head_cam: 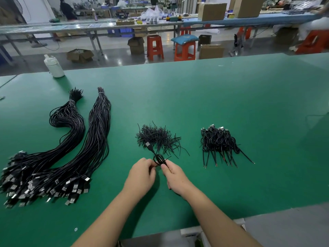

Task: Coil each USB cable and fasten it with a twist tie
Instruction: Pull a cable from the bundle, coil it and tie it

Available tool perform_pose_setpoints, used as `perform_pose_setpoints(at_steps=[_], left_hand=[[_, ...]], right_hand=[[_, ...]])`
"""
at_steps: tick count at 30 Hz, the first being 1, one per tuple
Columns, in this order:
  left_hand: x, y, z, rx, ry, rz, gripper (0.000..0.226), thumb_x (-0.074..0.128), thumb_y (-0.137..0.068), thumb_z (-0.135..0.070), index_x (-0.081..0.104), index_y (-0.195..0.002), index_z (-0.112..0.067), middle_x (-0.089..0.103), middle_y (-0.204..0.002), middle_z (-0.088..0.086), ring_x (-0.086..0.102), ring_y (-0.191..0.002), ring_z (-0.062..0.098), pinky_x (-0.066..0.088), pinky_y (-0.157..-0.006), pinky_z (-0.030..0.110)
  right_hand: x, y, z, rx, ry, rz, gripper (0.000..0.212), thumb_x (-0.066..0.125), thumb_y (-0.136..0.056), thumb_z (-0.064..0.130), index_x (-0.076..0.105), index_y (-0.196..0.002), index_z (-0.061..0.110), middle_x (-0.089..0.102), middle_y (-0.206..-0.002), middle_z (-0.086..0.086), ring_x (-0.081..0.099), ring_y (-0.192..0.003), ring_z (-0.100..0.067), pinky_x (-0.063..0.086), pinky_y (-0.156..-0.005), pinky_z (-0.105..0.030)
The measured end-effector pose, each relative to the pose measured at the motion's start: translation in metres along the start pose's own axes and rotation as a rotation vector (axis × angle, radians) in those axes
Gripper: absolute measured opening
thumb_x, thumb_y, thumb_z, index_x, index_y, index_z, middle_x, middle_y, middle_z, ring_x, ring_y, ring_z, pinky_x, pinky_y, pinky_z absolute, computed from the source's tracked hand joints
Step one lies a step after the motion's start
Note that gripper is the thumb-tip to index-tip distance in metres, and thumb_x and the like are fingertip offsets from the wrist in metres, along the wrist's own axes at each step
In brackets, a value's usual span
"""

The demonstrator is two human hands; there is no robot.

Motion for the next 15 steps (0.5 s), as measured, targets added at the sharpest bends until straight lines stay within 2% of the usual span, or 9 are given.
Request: perform_pose_setpoints(at_steps=[2,4,6,8,10,12,13,15], left_hand=[[-0.009,0.003,-0.003,0.199,-0.212,-0.117,0.004,0.066,-0.086,-0.017,0.065,-0.082,-0.017,0.054,-0.078,-0.002,0.058,-0.074,0.022,0.047,-0.057,0.034],[-0.011,0.007,-0.006,0.501,-0.408,-0.225,0.015,0.073,-0.076,-0.010,0.059,-0.070,-0.014,0.051,-0.069,0.002,0.051,-0.065,0.024,0.043,-0.051,0.034],[-0.012,0.010,-0.009,0.729,-0.490,-0.290,0.009,0.060,-0.077,-0.006,0.057,-0.073,-0.014,0.049,-0.072,0.003,0.047,-0.069,0.025,0.038,-0.060,0.034],[-0.014,0.009,-0.010,0.877,-0.508,-0.268,0.013,0.049,-0.083,-0.007,0.061,-0.083,-0.014,0.054,-0.082,0.003,0.053,-0.084,0.027,0.039,-0.072,0.035],[-0.018,0.007,-0.011,0.968,-0.501,-0.200,0.021,0.045,-0.087,-0.008,0.065,-0.091,-0.013,0.061,-0.096,0.003,0.058,-0.106,0.028,0.044,-0.088,0.036],[-0.022,0.002,-0.012,0.985,-0.487,-0.126,0.022,0.049,-0.084,-0.008,0.067,-0.095,-0.014,0.065,-0.109,0.003,0.060,-0.115,0.024,0.044,-0.096,0.034],[-0.025,-0.002,-0.012,0.946,-0.476,-0.089,0.020,0.055,-0.079,-0.007,0.067,-0.093,-0.016,0.066,-0.112,0.002,0.063,-0.110,0.020,0.044,-0.095,0.031],[-0.026,-0.007,-0.011,0.782,-0.351,-0.020,0.020,0.065,-0.073,-0.005,0.065,-0.088,-0.018,0.068,-0.103,-0.003,0.066,-0.091,0.018,0.040,-0.082,0.030]], right_hand=[[0.001,0.000,0.001,-0.003,-0.018,0.013,0.021,0.039,-0.105,0.032,0.060,-0.101,0.032,0.051,-0.062,0.015,0.041,-0.045,0.000,0.039,-0.049,-0.022],[0.001,0.000,0.002,0.013,-0.035,0.028,0.025,0.039,-0.104,0.035,0.060,-0.090,0.040,0.047,-0.068,0.007,0.042,-0.043,-0.007,0.045,-0.049,-0.026],[0.000,-0.001,0.003,0.061,-0.079,0.041,0.026,0.039,-0.098,0.038,0.063,-0.088,0.037,0.045,-0.060,0.008,0.042,-0.044,-0.016,0.049,-0.060,-0.039],[-0.001,-0.002,0.003,0.086,-0.093,0.051,0.031,0.035,-0.092,0.040,0.055,-0.070,0.030,0.036,-0.049,0.011,0.036,-0.041,-0.017,0.041,-0.056,-0.044],[-0.001,-0.002,0.004,0.101,-0.095,0.069,0.035,0.032,-0.090,0.041,0.049,-0.061,0.031,0.032,-0.046,0.010,0.034,-0.038,-0.016,0.037,-0.054,-0.041],[-0.001,-0.001,0.007,0.107,-0.118,0.110,0.039,0.033,-0.089,0.040,0.055,-0.057,0.037,0.034,-0.045,0.013,0.033,-0.038,-0.015,0.037,-0.052,-0.038],[-0.001,-0.001,0.009,0.105,-0.134,0.128,0.039,0.035,-0.090,0.039,0.058,-0.058,0.036,0.034,-0.045,0.013,0.033,-0.039,-0.015,0.037,-0.052,-0.038],[-0.003,0.000,0.011,0.091,-0.166,0.151,0.031,0.039,-0.095,0.029,0.060,-0.072,0.027,0.030,-0.051,0.010,0.030,-0.044,-0.014,0.037,-0.050,-0.037]])
Point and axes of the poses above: each hand's wrist, its own y-axis away from the middle knuckle, its own x-axis out of the palm, z = x × y, the point moved 2 cm from there along -y, towards the middle knuckle
